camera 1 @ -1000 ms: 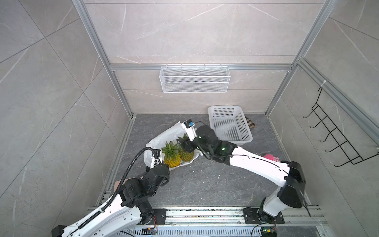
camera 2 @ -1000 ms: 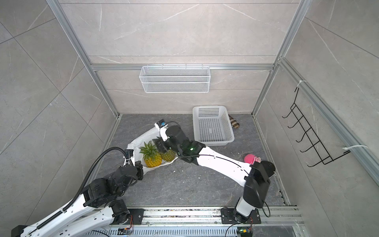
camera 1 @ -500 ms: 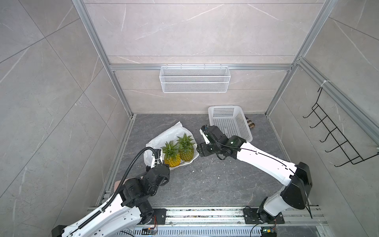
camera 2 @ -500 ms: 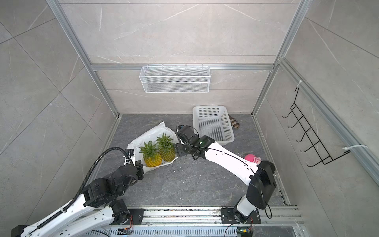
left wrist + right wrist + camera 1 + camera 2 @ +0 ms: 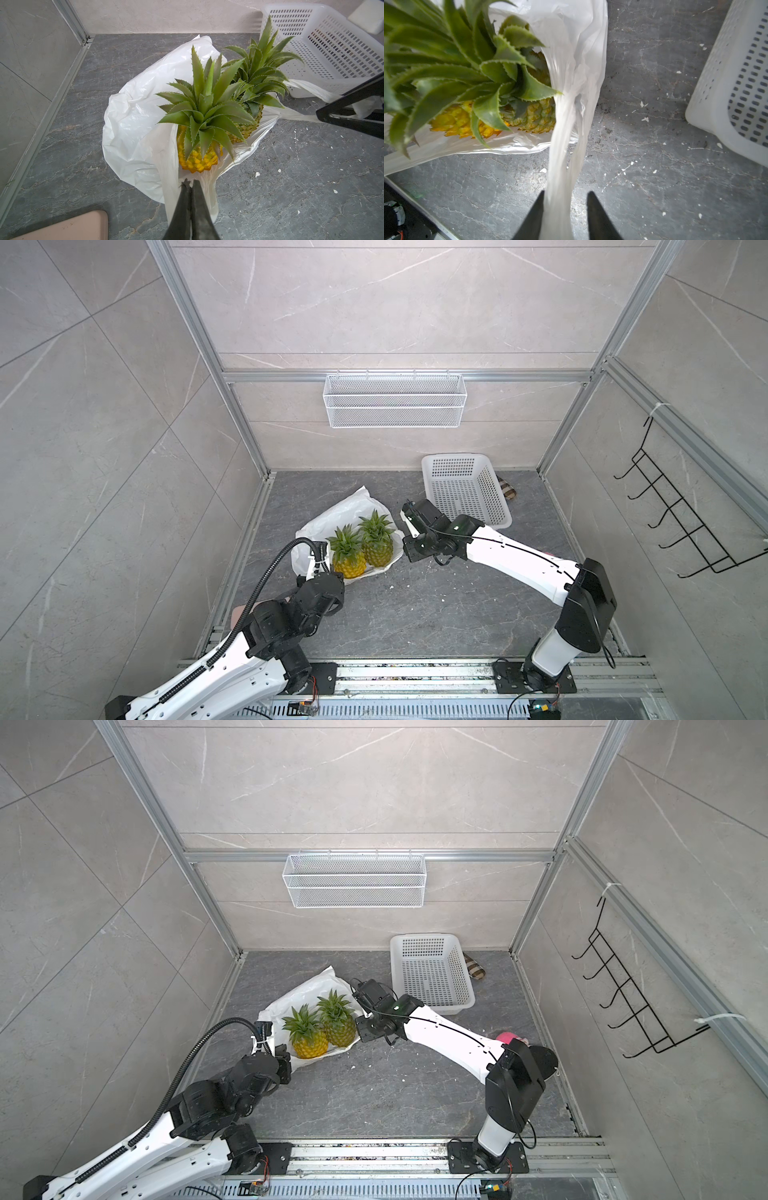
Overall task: Place the pineapple into a plastic bag & tie a knot
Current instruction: Adjust the plastic bag at the center of the board.
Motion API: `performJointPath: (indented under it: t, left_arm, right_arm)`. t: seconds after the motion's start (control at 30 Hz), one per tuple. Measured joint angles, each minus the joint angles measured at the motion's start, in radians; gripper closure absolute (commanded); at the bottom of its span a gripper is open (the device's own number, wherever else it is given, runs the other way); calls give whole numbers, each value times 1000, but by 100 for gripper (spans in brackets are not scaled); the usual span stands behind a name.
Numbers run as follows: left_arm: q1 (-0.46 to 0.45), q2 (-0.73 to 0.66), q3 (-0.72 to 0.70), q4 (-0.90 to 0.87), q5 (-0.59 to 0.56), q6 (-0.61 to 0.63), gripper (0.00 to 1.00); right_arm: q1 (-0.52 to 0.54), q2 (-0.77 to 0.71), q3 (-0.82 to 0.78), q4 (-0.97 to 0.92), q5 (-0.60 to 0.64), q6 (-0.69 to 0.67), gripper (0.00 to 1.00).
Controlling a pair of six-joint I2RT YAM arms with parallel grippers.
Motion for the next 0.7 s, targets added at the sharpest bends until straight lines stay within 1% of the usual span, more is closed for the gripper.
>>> performJointPath:
  t: [0.03, 0.17, 0.33, 0.43, 0.53, 0.7]
  left_arm:
    - [0, 1, 2, 0, -2, 2, 100]
    - [0, 2, 10, -3, -5, 14, 100]
    - [0, 3, 31, -12, -17, 47, 100]
    - [0, 15, 76, -22, -44, 93, 100]
    - [0, 25, 144, -15, -83, 173, 100]
    - [0, 29, 251, 56, -114, 341, 100]
  right_arm:
    - [0, 0, 3, 7, 3, 0, 89]
    - [0, -1, 6, 29, 22, -4, 100]
    - [0, -9, 10, 35, 53, -12, 100]
    - [0, -10, 37, 32, 78, -19, 100]
    - [0, -13, 81, 29, 99, -27, 100]
    - [-13, -45, 143, 23, 121, -30, 100]
